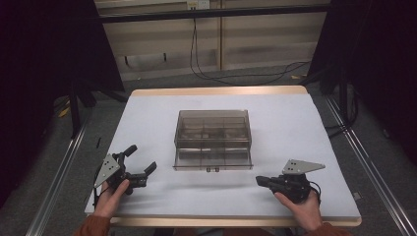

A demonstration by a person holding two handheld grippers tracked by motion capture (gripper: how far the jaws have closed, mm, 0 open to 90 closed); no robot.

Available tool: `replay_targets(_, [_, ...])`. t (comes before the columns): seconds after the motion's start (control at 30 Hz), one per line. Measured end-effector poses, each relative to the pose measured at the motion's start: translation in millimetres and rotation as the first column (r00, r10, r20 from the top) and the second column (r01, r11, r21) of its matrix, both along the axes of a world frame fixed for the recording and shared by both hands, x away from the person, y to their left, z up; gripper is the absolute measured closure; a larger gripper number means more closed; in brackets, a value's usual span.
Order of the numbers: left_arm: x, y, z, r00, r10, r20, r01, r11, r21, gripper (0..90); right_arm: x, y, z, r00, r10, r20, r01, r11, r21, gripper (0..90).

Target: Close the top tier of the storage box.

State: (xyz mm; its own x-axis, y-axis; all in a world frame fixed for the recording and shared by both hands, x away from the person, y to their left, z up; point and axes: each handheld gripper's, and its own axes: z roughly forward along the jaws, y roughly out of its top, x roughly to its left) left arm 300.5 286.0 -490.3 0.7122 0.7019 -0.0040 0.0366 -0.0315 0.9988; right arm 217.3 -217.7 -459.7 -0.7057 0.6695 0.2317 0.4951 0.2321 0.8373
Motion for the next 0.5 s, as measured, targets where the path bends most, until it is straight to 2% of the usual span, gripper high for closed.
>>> replay_targets(0.07, [0.2,1.1,0.2,1.0,-0.007,-0.001,0.007,0.9999,0.011,1.2,-0.7,2.7,0.0,0.9999,0.015,-0.003,-0.015,1.0,-0.003,90.0])
replay_targets(0.27, [0.3,1.1,0.2,1.0,-0.008,0.0,0.008,0.9999,0.011,1.2,-1.5,15.3,-1.0,0.997,0.076,-0.014,-0.076,0.997,-0.023,90.0])
replay_targets(0.5, [0.1,0.7,0.0,1.0,-0.006,0.001,0.006,1.0,0.004,1.2,-2.6,20.8,2.7,0.9951,0.099,0.001,-0.099,0.994,-0.035,90.0])
